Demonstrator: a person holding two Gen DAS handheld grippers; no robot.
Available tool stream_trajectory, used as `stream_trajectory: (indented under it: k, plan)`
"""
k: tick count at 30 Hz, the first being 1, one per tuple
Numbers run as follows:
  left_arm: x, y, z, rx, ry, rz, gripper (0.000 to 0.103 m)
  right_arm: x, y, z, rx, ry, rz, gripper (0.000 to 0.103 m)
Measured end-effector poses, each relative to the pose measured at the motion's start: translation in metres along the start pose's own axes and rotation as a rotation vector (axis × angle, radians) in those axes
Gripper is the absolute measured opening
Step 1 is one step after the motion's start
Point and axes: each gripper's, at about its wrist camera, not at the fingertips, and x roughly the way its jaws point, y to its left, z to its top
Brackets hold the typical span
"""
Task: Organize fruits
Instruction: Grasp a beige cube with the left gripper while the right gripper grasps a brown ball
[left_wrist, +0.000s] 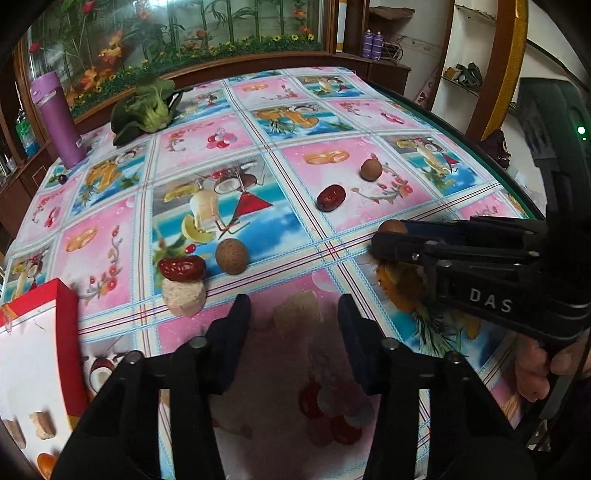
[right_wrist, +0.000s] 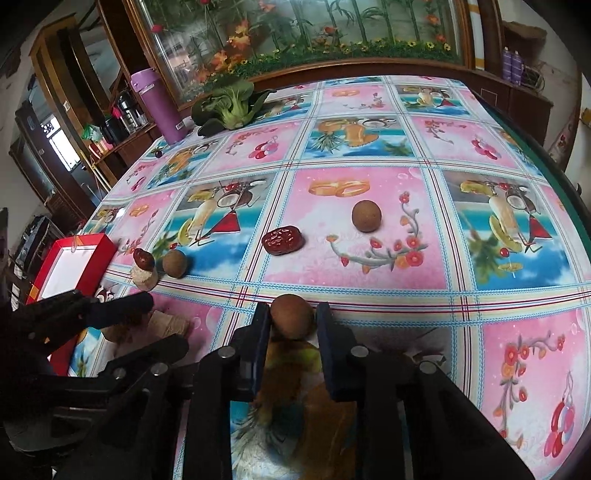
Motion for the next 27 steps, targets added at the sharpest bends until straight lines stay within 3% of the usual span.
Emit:
stream_trajectory:
  k: [2, 5, 11, 15, 22, 27]
  plan:
    - [0.005, -0.001, -0.002, -0.001, 0.021, -0.006, 0.035, 0.000, 0.000, 0.000, 0.001, -0.001, 0.002, 0.023]
    - [0.005, -0.003, -0.004, 0.011, 0.008, 0.007, 0.030, 0.000, 0.000, 0.000, 0.001, -0.004, 0.002, 0.022]
    - [-0.003, -0.001, -0.005, -0.017, -0.004, -0.014, 0.030, -0.005, 0.000, -0.001, 0.007, -0.032, 0.004, 0.022]
    - [-0.032, 0.002, -0.010, -0.037, -0.070, 0.001, 0.030, -0.017, 0.005, 0.000, -0.014, -0.099, 0.030, 0.022]
    - [-0.105, 0.045, -0.036, -0.132, -0.201, 0.136, 0.030, -0.022, 0.033, -0.002, -0.041, -0.116, 0.080, 0.022]
    - [-0.144, 0.100, -0.069, -0.263, -0.232, 0.258, 0.030, -0.023, 0.093, 0.002, -0.118, -0.109, 0.174, 0.022]
